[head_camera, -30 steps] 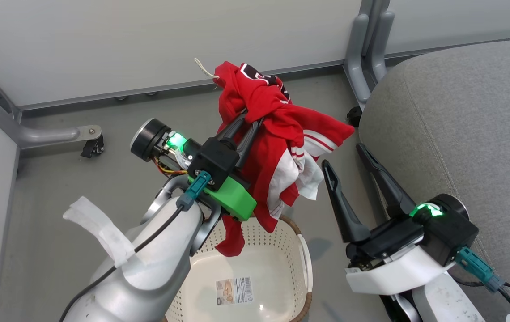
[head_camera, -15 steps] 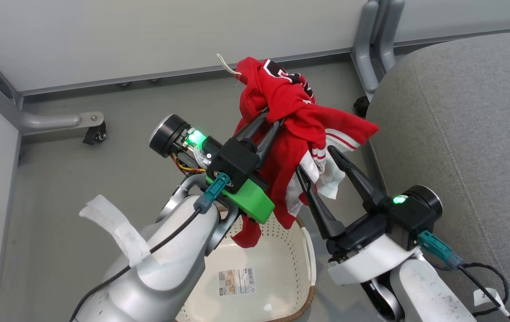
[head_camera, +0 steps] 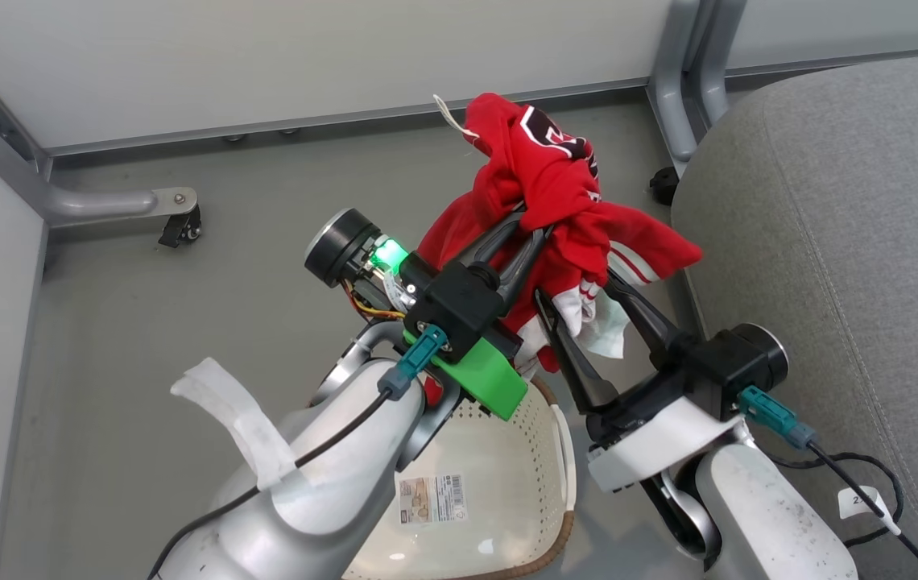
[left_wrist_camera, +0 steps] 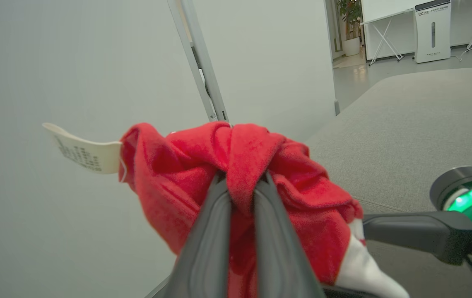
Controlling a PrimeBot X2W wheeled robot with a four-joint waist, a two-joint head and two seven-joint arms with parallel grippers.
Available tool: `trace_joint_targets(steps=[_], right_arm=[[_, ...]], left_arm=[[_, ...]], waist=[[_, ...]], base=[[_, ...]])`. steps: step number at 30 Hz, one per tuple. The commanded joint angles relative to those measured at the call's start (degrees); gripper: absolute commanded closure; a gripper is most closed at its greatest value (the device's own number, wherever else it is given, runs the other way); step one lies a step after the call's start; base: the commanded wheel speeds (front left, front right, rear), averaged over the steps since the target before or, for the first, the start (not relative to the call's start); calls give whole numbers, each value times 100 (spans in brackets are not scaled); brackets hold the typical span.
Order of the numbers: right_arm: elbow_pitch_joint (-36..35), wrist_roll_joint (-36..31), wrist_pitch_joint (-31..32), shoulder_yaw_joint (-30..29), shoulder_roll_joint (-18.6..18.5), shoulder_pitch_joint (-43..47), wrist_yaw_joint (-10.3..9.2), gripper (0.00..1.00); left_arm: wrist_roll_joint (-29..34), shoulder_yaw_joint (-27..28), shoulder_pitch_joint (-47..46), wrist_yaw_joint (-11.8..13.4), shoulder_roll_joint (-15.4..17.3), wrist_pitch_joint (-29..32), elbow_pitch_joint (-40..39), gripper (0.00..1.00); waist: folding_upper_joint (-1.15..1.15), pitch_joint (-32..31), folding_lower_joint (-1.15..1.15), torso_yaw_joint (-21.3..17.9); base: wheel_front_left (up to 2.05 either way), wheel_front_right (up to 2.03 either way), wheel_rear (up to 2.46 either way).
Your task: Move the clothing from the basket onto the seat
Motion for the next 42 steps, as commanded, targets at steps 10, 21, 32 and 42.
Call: trace_joint_targets(steps=[10, 21, 32, 42], right_arm=[[262, 413, -2, -175, -20, -211, -6, 100], [228, 335, -2, -390, -19, -139, -5, 100], [83, 219, -3, -550, -19, -23, -5, 100], [36, 35, -3, -920, -21, 44, -6, 100]], left_arm=[[-174, -191, -57, 95, -62, -37, -102, 100], [-344, -356, 176, 102, -64, -31, -26, 100], [-388, -330, 444, 126, -62, -25, -61, 0], [-271, -214, 623, 67, 12, -22, -271, 0]], waist=[[61, 15, 0, 104], [61, -77, 0, 169], [61, -211, 0, 162], [61, -179, 0, 166]], base=[[0, 0, 0], [0, 0, 0], [0, 0, 0], [0, 0, 0]])
